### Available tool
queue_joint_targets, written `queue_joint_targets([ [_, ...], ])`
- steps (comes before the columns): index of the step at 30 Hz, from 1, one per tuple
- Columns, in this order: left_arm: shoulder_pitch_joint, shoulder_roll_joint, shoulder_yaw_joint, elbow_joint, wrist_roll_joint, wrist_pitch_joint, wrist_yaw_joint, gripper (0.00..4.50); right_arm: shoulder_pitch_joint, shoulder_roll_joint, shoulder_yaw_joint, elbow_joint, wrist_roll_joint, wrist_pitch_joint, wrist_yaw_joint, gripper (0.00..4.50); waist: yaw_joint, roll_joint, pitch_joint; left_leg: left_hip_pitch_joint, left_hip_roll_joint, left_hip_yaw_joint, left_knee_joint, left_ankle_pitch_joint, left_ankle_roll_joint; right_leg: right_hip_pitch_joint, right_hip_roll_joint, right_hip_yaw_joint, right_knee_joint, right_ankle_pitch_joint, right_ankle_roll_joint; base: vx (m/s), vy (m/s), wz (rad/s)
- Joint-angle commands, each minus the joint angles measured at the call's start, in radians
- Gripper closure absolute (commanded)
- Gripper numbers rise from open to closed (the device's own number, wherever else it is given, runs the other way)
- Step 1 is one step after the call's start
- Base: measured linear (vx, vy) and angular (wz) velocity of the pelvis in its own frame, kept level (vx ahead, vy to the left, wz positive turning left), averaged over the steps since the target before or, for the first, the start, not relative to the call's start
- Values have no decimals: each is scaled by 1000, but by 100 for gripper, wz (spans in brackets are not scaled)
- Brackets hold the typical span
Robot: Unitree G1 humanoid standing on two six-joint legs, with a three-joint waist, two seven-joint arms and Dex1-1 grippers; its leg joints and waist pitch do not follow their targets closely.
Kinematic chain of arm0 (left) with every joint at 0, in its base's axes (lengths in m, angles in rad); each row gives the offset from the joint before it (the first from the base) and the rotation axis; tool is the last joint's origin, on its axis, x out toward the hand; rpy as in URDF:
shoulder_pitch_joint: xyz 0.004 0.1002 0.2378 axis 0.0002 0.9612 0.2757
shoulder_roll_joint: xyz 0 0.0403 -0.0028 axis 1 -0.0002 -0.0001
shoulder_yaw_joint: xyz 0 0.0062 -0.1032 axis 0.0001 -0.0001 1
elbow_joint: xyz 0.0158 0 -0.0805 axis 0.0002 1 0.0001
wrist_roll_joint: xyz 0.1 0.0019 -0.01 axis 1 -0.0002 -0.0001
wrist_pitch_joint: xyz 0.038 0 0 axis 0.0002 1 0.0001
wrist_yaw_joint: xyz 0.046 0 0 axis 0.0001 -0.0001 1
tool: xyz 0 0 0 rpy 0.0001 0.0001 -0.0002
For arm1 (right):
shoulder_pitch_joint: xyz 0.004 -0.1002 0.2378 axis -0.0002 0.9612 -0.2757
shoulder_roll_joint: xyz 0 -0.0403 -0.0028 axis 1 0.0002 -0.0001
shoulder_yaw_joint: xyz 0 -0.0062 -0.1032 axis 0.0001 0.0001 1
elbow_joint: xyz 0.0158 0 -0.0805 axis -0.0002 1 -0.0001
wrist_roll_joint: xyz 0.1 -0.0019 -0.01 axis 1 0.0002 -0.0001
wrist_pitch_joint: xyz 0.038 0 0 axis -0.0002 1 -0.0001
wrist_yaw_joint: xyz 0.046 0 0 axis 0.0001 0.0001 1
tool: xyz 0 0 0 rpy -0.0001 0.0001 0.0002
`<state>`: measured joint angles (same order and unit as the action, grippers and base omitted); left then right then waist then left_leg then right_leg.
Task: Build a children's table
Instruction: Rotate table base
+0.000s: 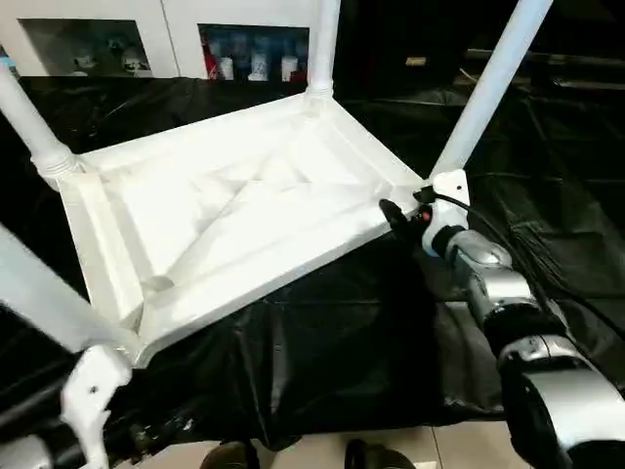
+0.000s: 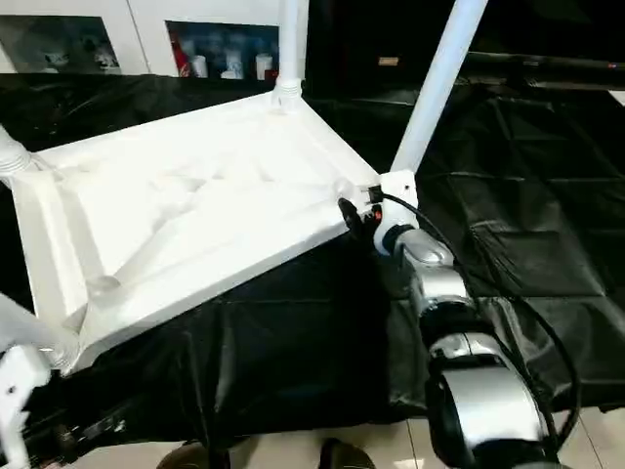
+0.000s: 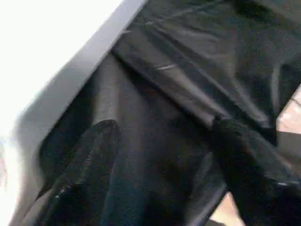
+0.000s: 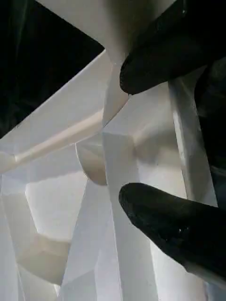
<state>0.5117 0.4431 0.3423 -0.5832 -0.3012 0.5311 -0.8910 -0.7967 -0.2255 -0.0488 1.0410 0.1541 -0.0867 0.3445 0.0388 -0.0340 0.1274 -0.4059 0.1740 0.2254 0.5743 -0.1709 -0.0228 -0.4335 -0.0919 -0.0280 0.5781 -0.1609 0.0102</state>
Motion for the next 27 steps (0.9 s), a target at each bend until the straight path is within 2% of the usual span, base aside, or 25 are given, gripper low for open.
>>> queue_joint_targets([
  [1,2,-20,58,10,-36,-34,26,63,-14,-30,-45,50,-7,-25,-44,82,-5,10,-58,46,58,-25,-80,-324,2,19,-30,38,-62,-271,-169,0,0,0],
  [4,1,-39,95,37,-56,-74,37,49,-21,-40,-50,71,-10,-43,-53,82,-2,10,-61,42,56,-24,-78,-296,23,25,-28,36,-57,-233,-179,0,0,0],
  [5,3,-47,121,59,-76,-101,38,37,-21,-43,-50,74,-8,-51,-43,82,0,14,-65,42,55,-25,-75,-282,31,28,-27,35,-53,-212,-184,0,0,0],
  [6,11,-49,148,86,-89,-130,31,37,-15,-45,-51,68,-1,-58,-19,82,0,10,-66,40,54,-23,-73,-269,41,29,-27,35,-52,-199,-188,0,0,0],
  [7,16,-48,161,98,-98,-141,22,17,-13,-46,-51,67,4,-61,0,82,-1,9,-66,38,53,-23,-73,-265,47,31,-27,35,-52,-192,-190,0,0,0],
  [9,14,-52,188,108,-125,-147,12,11,2,-46,-46,51,8,-64,31,82,-2,11,-70,37,54,-24,-71,-249,59,35,-27,34,-48,-171,-200,0,0,0],
  [12,11,-50,203,108,-149,-135,5,4,14,-44,-49,46,10,-75,51,82,-2,11,-71,40,56,-22,-68,-234,72,35,-26,34,-45,-151,-221,0,0,0],
  [13,11,-38,216,119,-162,-129,-4,4,29,-43,-53,31,16,-82,65,82,0,19,-75,43,58,-22,-67,-229,71,36,-26,32,-45,-141,-227,0,0,0],
  [14,11,-38,216,119,-162,-129,-4,4,29,-43,-53,31,16,-82,65,82,0,17,-73,42,57,-21,-66,-232,72,36,-25,33,-44,-140,-229,0,0,0],
  [15,9,-21,240,139,-180,-133,-12,4,53,-42,-58,5,21,-91,81,82,4,21,-75,42,56,-21,-66,-239,69,38,-24,31,-43,-145,-230,0,0,0],
  [16,5,-12,256,153,-191,-142,-12,4,70,-44,-60,-15,24,-95,87,82,4,20,-74,41,58,-22,-68,-246,66,39,-24,31,-43,-153,-231,0,0,0],
  [17,4,-10,260,156,-193,-143,-11,4,74,-44,-60,-19,24,-96,88,82,6,27,-76,42,58,-24,-68,-249,60,41,-24,29,-41,-157,-232,0,0,0],
  [18,-9,-6,278,169,-202,-149,-5,4,95,-46,-60,-47,28,-95,93,82,5,24,-76,43,59,-22,-69,-255,58,40,-22,29,-43,-160,-232,0,0,0],
  [19,-25,-1,297,183,-221,-154,3,4,121,-46,-62,-81,36,-91,100,82,9,26,-75,47,59,-20,-69,-283,43,37,-21,29,-43,-179,-227,0,0,0],
  [21,-36,2,310,192,-234,-158,8,4,138,-46,-63,-105,42,-88,104,82,10,26,-76,45,60,-23,-70,-298,34,40,-23,29,-43,-194,-225,0,0,0],
  [22,-78,4,336,212,-268,-159,26,4,187,-42,-67,-171,58,-74,112,82,12,33,-78,46,59,-25,-70,-316,23,39,-23,29,-42,-215,-221,0,0,0],
  [23,-92,3,341,216,-275,-158,32,4,199,-41,-68,-186,61,-71,113,82,13,30,-78,49,59,-23,-70,-333,13,36,-22,30,-46,-227,-213,0,0,0],
  [24,-122,0,339,220,-288,-156,43,4,226,-36,-70,-216,67,-62,117,82,15,36,-81,49,59,-25,-70,-342,6,37,-23,30,-43,-235,-213,0,0,0],
  [25,-137,-1,334,221,-292,-155,48,4,239,-32,-70,-228,69,-58,119,82,18,32,-77,47,58,-27,-72,-380,-11,34,-24,31,-47,-278,-202,0,0,0],
  [26,-163,-4,314,222,-304,-149,55,4,253,-23,-70,-238,67,-56,117,82,21,38,-82,49,57,-29,-70,-390,-18,36,-27,30,-46,-296,-200,0,0,0],
  [27,-180,-5,301,223,-312,-145,59,4,263,-17,-69,-245,65,-55,115,82,20,35,-81,50,57,-28,-71,-401,-23,33,-27,31,-50,-313,-193,0,0,0],
])
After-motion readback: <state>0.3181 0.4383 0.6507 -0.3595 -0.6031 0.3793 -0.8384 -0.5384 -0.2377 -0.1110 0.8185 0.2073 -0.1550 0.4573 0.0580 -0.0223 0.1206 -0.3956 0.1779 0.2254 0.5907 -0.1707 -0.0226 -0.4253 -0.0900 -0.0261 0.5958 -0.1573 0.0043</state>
